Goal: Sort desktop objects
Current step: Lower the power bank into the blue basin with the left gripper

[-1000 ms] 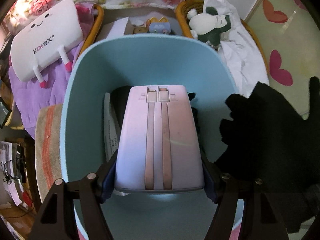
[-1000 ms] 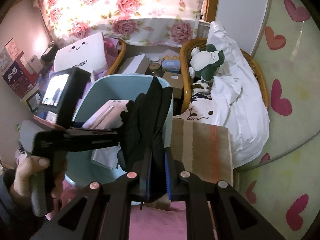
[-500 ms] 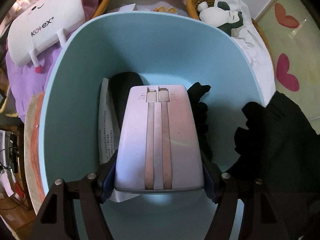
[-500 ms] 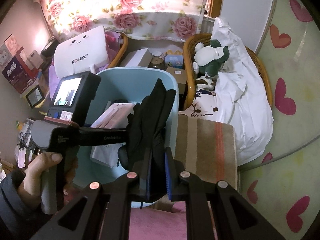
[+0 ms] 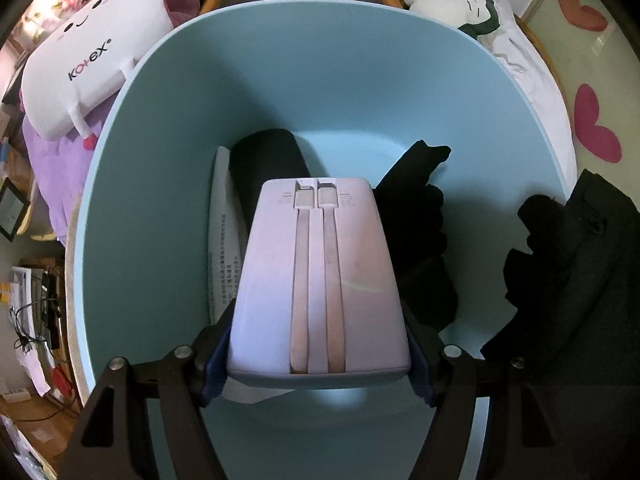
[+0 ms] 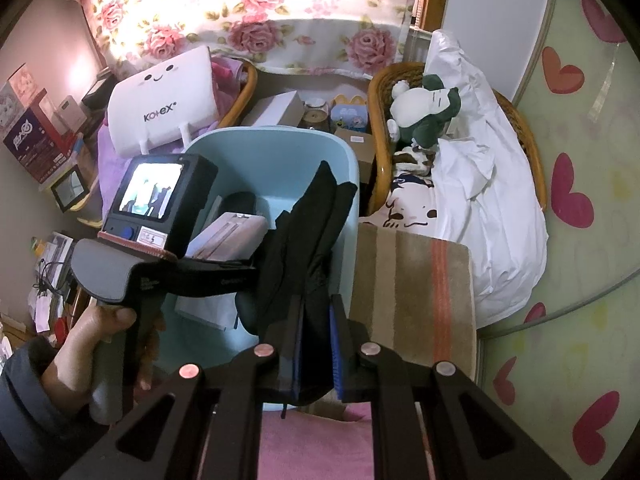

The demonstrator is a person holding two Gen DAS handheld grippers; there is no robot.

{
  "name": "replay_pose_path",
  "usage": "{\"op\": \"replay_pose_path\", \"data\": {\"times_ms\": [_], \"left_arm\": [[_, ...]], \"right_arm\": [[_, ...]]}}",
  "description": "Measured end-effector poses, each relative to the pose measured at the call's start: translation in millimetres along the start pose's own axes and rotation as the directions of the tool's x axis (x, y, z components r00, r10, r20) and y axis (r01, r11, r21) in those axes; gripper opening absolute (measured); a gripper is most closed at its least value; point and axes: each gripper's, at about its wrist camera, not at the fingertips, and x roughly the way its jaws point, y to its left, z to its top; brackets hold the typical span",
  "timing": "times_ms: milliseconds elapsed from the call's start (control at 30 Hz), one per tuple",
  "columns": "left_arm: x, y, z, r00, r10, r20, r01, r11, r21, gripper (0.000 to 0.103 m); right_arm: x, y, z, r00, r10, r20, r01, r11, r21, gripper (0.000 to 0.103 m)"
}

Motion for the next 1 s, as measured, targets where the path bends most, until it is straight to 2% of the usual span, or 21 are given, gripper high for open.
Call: {"op": "replay_pose_path", "data": {"times_ms": [100, 200, 267, 333, 400, 467, 533, 567, 733, 800, 1000], "left_arm": [[-2.0, 0.7, -1.4, 1.000, -0.001, -0.008, 0.001, 1.000, -0.003, 0.075], [2.6, 5.1, -1.6, 0.998, -0.032, -0.063, 0.031, 0.999, -0.019, 0.075], [15.1, 18.3, 0.1, 0.981, -0.127, -0.145, 0.113, 0.988, -0.103, 0.075], [27.5, 22.0, -1.3, 0.965, -0.166, -0.202, 0.142, 0.982, -0.128, 0.075], [38.2, 13.6, -3.4, 0.962, -0.113, -0.249, 0.098, 0.992, -0.074, 0.075], [46.7, 1.4, -4.5, 0.957, -0.014, -0.289, 0.011, 1.000, -0.010, 0.075], [48.4, -8.2, -5.9, 0.955, 0.062, -0.289, -0.054, 0.998, 0.038, 0.075], [46.7, -10.5, -5.7, 0.958, 0.073, -0.279, -0.063, 0.997, 0.046, 0.075], [19.5, -1.3, 0.1, 0.986, 0.000, -0.168, -0.005, 0.999, -0.033, 0.075], [7.9, 0.5, 1.3, 0.993, -0.003, -0.117, -0.002, 0.999, -0.042, 0.075], [-18.3, 4.5, 6.6, 0.999, -0.029, -0.014, 0.028, 0.997, -0.067, 0.075]], "right_arm": [[0.3, -0.7, 0.5, 1.000, 0.001, 0.001, -0.001, 1.000, 0.002, 0.011], [0.3, 0.2, 1.4, 1.000, 0.001, 0.002, -0.001, 1.000, -0.001, 0.011], [0.5, 1.9, 1.0, 1.000, 0.003, 0.001, -0.003, 1.000, -0.004, 0.011], [0.5, 3.4, 0.9, 1.000, 0.007, 0.002, -0.007, 1.000, -0.006, 0.011], [0.5, 4.4, 0.7, 1.000, 0.008, 0.001, -0.008, 1.000, -0.008, 0.011], [0.5, 5.5, 0.6, 1.000, 0.010, 0.000, -0.010, 1.000, -0.010, 0.011], [0.3, 4.6, 1.3, 1.000, 0.010, -0.001, -0.010, 1.000, -0.009, 0.011], [0.3, 3.9, 1.6, 1.000, 0.010, -0.002, -0.010, 1.000, -0.008, 0.011], [0.9, -0.7, 2.1, 1.000, 0.006, -0.003, -0.006, 1.000, 0.003, 0.011], [1.4, -2.2, 2.1, 1.000, 0.006, -0.005, -0.006, 1.000, 0.006, 0.011], [-0.1, -2.3, 4.3, 1.000, 0.006, 0.002, -0.006, 1.000, 0.004, 0.011]]}}
